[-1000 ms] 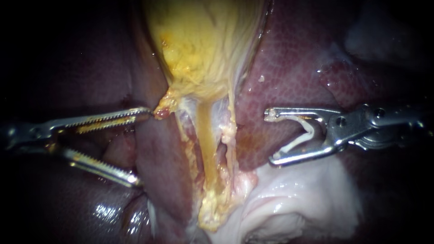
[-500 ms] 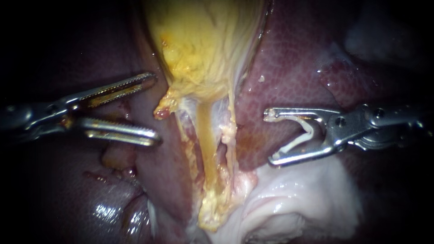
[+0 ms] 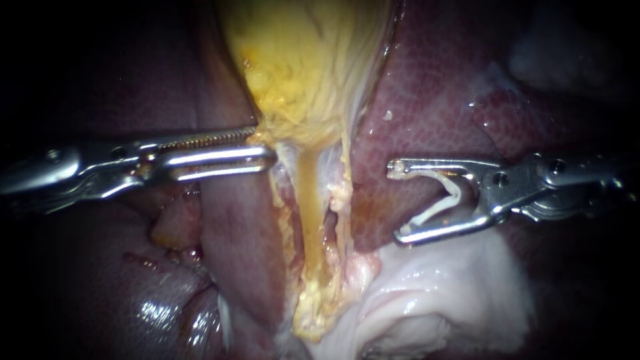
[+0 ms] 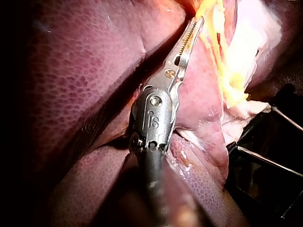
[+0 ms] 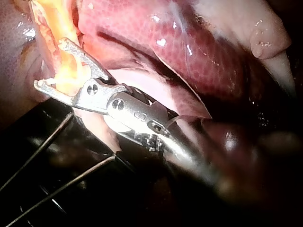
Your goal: Grabbing gallbladder
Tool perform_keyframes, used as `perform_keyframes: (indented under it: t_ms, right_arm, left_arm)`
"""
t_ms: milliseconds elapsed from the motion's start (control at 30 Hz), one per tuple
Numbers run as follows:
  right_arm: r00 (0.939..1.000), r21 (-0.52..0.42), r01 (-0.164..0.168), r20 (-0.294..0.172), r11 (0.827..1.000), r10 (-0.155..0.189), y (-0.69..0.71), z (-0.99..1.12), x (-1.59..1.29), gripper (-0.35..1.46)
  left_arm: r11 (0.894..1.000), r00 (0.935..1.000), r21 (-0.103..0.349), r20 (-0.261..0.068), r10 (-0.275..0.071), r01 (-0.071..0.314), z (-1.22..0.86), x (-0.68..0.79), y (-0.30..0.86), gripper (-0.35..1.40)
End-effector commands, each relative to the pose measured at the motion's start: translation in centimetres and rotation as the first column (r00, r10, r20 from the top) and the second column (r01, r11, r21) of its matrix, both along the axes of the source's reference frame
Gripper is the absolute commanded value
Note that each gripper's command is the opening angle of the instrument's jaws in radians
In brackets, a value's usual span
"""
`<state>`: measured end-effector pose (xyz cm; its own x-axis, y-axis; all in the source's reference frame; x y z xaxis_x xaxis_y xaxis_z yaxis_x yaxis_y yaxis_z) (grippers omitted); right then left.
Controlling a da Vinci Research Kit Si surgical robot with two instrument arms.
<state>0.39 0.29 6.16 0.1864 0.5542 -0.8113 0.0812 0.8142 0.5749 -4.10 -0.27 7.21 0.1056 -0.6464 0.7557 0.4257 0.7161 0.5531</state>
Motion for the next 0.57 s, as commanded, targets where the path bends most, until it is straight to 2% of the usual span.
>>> perform_keyframes:
  t_ms: [33, 100, 267, 400, 567]
  right_arm:
    - [1.0000, 0.000, 0.001, 0.000, 1.000, -0.001, 0.00, 0.00, 0.00, 0.60]
    - [1.0000, 0.000, 0.001, 0.000, 1.000, -0.001, 0.00, 0.00, 0.00, 0.60]
    - [1.0000, 0.000, 0.001, 0.000, 1.000, -0.001, 0.00, -0.01, 0.00, 0.60]
    - [1.0000, 0.000, 0.001, 0.000, 1.000, -0.001, 0.00, -0.01, 0.00, 0.60]
    - [1.0000, 0.000, 0.000, 0.000, 1.000, 0.000, 0.00, -0.01, 0.00, 0.60]
  left_arm:
    - [1.000, 1.0000, 0.001, -0.007, 0.002, -0.002, 0.00, 0.01, 0.00, -0.35]
    - [1.000, 0.9997, 0.007, -0.026, 0.000, 0.000, -0.02, 0.04, 0.00, -0.35]
    - [1.000, 0.9991, 0.013, -0.043, -0.005, 0.005, -0.04, 0.08, 0.01, -0.35]
    - [1.000, 0.9987, 0.012, -0.049, -0.013, 0.013, -0.05, 0.07, 0.01, -0.35]
    - [1.000, 0.9992, 0.017, -0.039, -0.002, 0.003, -0.08, 0.07, 0.01, -0.35]
